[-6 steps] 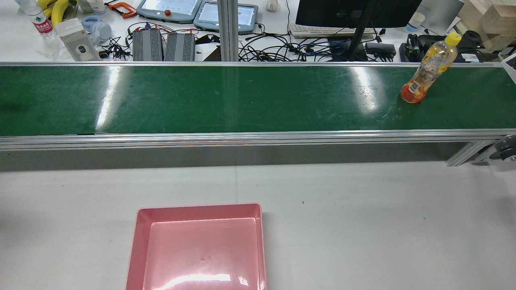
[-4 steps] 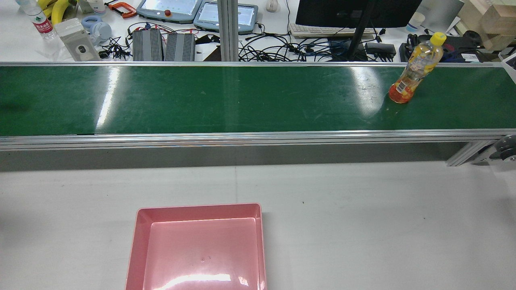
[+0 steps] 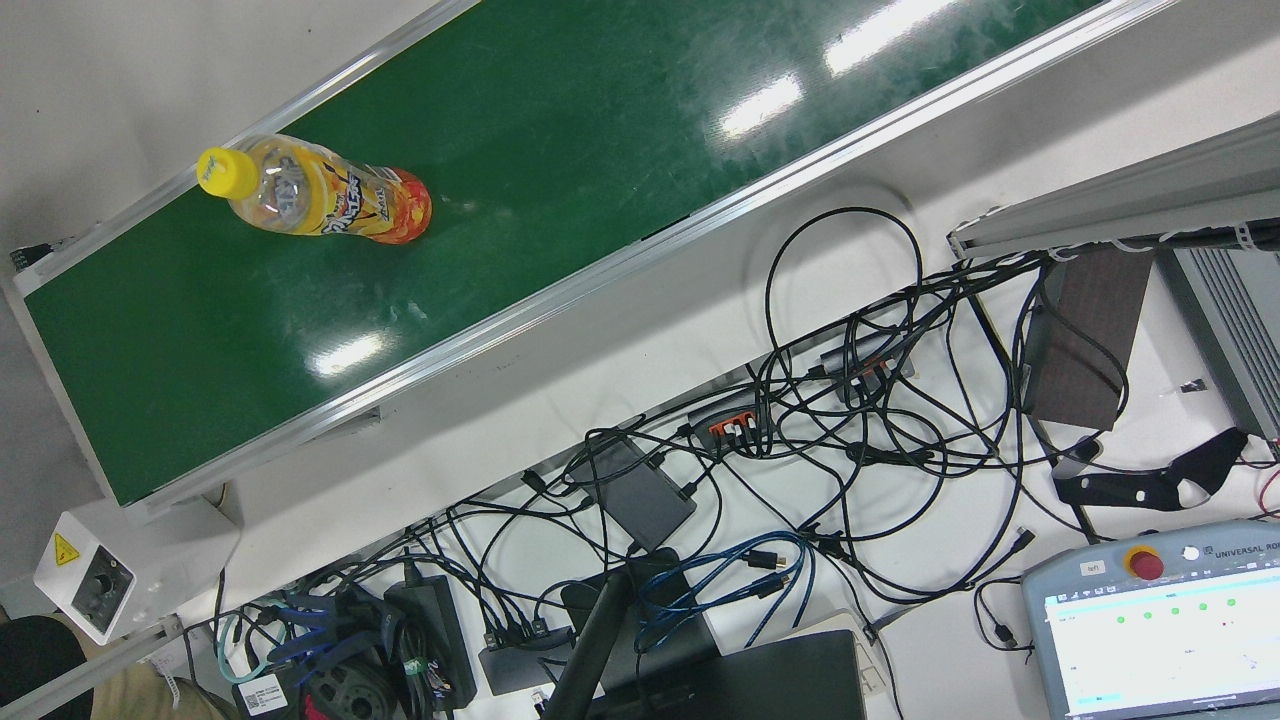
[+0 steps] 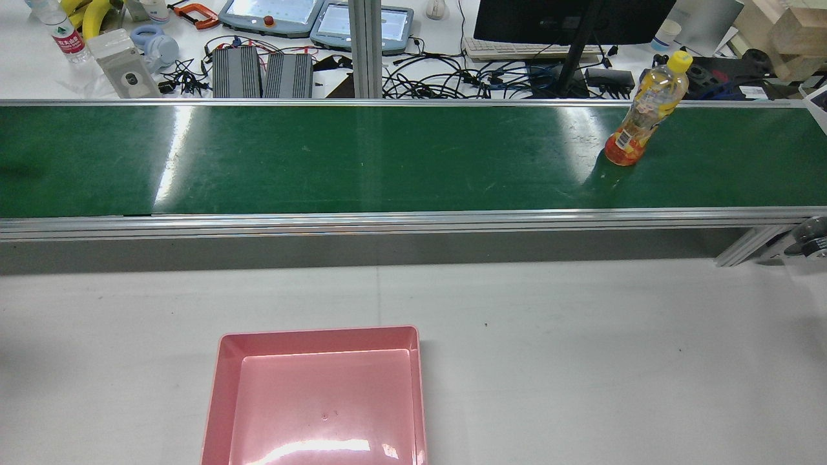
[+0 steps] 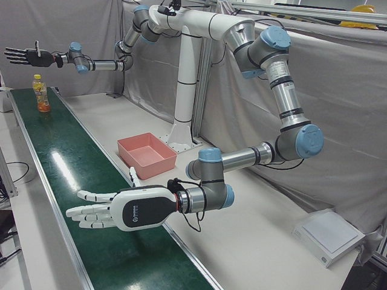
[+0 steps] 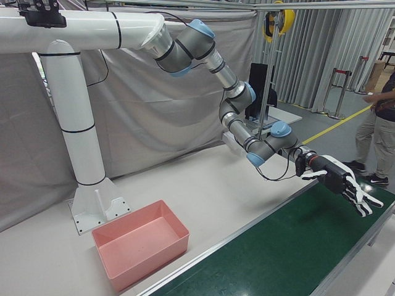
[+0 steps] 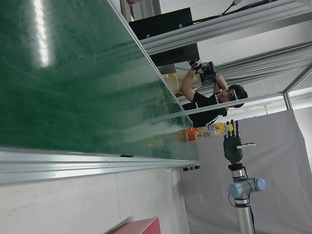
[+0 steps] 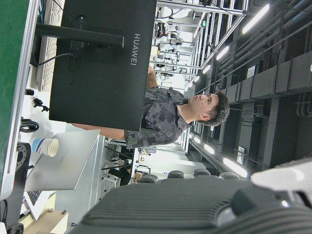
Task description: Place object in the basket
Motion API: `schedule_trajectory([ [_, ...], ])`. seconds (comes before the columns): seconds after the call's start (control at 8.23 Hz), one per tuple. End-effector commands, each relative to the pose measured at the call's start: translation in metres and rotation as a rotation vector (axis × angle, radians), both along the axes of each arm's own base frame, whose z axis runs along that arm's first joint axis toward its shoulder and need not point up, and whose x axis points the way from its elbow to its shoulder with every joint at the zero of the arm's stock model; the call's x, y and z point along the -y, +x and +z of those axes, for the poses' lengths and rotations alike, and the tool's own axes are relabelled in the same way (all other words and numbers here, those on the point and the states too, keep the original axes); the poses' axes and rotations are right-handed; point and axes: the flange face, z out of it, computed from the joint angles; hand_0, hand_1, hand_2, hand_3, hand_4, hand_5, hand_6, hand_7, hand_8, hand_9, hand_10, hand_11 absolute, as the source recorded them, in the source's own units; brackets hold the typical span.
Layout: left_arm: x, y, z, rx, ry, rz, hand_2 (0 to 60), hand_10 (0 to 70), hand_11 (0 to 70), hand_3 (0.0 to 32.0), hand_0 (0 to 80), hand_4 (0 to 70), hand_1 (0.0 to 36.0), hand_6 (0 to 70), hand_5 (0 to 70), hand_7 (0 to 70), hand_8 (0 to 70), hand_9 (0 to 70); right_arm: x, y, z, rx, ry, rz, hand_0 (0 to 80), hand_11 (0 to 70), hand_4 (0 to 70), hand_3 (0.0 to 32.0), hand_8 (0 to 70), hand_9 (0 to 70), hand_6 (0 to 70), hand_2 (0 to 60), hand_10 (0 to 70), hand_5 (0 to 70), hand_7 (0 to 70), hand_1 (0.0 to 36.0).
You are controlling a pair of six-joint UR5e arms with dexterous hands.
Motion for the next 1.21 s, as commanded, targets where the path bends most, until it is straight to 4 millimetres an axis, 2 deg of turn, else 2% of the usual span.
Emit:
schedule_trajectory([
  [0.0,0.0,0.0,-0.0007,0.0,0.001,0.0,0.0,8.0,12.9,0.0,50.1,16.8,12.4,1.6,20.9,0.0,8.1,11.2,0.0,0.0,0.0,-0.001,0.0,0.0,0.0,0.0,0.0,0.0,0.0,0.0,0.0,0.0,0.0,0.0,0.0,0.0],
  [0.24,0.0002,-0.0019,-0.0017,-0.002,0.004,-0.004,0.0,7.2,11.7,0.0,49.9,16.8,12.2,1.1,19.5,0.0,7.8,10.9,0.0,0.0,0.0,-0.001,0.0,0.0,0.0,0.0,0.0,0.0,0.0,0.0,0.0,0.0,0.0,0.0,0.0,0.0],
  [1.09,-0.0004,-0.0055,-0.0096,-0.003,0.01,-0.009,0.0,8.4,13.4,0.0,49.6,17.6,12.1,1.7,21.2,0.0,7.7,11.1,-0.0011,-0.0016,0.0075,-0.002,-0.014,-0.003,0.0,0.0,0.0,0.0,0.0,0.0,0.0,0.0,0.0,0.0,0.0,0.0],
])
